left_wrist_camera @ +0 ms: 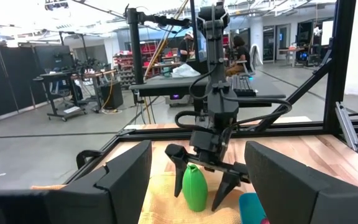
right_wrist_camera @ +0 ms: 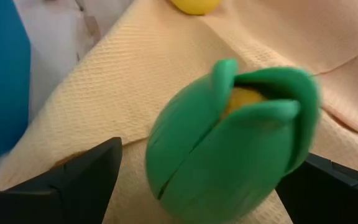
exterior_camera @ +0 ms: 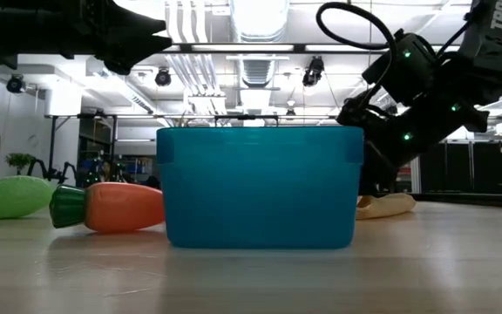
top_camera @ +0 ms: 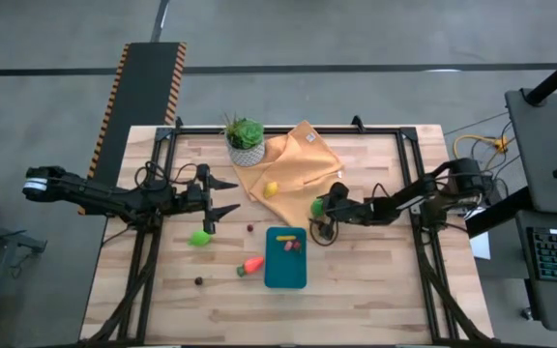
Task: Pick and placing Produce into tupperware
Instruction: Put the green corn into the bin
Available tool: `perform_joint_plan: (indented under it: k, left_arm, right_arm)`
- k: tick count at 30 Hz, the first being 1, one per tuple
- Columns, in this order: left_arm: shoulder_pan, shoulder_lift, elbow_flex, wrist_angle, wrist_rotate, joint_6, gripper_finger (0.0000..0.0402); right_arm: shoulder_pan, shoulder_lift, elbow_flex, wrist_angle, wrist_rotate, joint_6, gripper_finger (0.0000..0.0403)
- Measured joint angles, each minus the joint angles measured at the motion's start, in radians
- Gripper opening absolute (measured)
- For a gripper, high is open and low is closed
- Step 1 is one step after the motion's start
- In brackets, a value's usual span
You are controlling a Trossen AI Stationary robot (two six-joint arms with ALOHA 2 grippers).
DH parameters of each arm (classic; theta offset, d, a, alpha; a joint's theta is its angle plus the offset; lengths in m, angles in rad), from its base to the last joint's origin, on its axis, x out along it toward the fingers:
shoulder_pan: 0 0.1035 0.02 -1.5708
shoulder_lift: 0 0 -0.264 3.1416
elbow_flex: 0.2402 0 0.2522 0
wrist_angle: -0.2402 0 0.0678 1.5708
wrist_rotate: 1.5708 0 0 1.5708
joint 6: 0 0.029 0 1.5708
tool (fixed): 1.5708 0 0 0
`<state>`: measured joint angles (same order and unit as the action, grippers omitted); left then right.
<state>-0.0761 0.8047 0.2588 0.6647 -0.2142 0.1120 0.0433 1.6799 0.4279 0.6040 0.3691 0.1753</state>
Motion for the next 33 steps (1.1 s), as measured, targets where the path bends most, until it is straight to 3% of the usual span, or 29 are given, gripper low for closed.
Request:
perform_joint_plan:
  k: [8, 25, 33]
  left_arm:
    - [0.0, 0.0, 0.0, 0.0, 0.0, 0.0, 0.0245]
    - [0.0, 0.0, 0.0, 0.0, 0.0, 0.0, 0.0245]
    - [0.0, 0.0, 0.0, 0.0, 0.0, 0.0, 0.0245]
  right_arm:
    - [-0.022, -0.046, -0.014, 0.007, 0.0, -0.009, 0.0363]
    - [-0.024, -0.041, -0.018, 0.005, -0.002, 0.0, 0.0218]
    - [-0.024, -0.042, -0.018, 0.005, -0.002, 0.0, 0.0206]
